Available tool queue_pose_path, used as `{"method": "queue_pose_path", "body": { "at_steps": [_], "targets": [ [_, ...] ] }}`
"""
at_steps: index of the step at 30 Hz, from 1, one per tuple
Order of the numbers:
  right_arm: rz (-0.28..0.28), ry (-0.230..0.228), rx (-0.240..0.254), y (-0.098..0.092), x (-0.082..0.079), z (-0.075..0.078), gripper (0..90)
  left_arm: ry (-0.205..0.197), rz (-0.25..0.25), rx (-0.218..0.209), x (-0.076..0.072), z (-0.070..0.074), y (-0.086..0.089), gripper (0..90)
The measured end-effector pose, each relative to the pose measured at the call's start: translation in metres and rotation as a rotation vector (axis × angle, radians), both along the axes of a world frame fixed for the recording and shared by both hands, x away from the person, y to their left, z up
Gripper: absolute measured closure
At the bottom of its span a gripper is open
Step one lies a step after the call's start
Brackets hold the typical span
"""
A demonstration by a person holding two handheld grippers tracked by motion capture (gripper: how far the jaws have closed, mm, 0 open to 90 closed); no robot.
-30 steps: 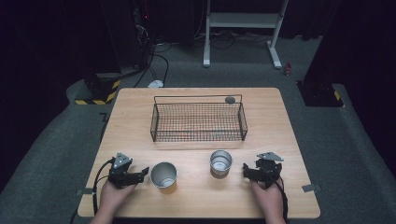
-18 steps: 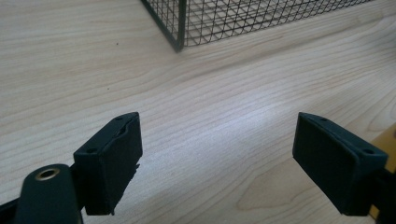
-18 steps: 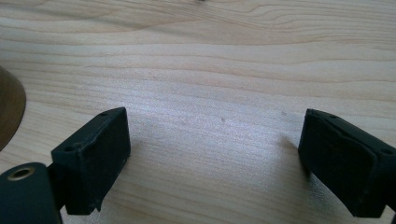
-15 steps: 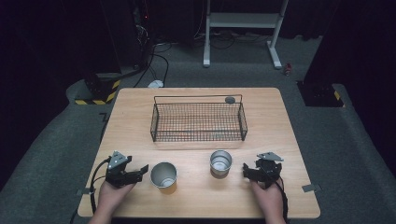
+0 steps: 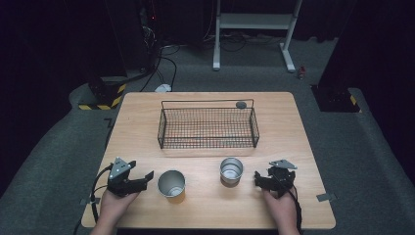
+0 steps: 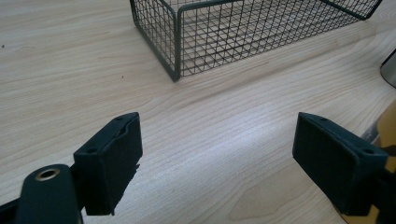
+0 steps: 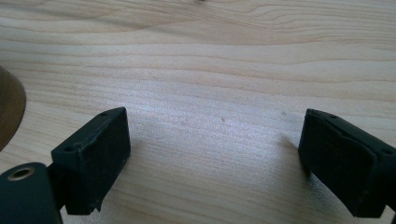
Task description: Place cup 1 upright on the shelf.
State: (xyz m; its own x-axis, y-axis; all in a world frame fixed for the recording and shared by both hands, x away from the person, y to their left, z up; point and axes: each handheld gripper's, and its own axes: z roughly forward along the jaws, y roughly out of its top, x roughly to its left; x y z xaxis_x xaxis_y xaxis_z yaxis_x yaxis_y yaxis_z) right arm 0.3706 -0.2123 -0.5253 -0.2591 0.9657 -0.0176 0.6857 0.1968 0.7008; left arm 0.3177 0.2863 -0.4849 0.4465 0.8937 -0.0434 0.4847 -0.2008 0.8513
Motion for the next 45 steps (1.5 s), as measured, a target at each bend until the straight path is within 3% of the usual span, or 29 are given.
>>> {"method": "queue_pose_path", "body": {
  "at_steps": [16, 24, 35, 45],
  "targets": [
    [-0.001, -0.001, -0.002, 0.0, 0.0, 0.0, 9.1, -0.084, 0.022, -0.035, -0.017, 0.018, 0.005, 15.7],
    [0.002, -0.004, -0.004, 0.0, 0.0, 0.0, 9.2, -0.121, -0.014, -0.052, -0.026, 0.029, -0.001, 15.0],
    [-0.003, -0.004, -0.003, 0.0, 0.0, 0.0, 9.3, -0.141, -0.056, -0.088, -0.032, 0.038, -0.011, 13.5],
    [0.0, -0.005, -0.005, 0.0, 0.0, 0.0, 9.3, -0.145, -0.096, -0.093, -0.037, 0.043, -0.022, 9.9]
  ]
}}
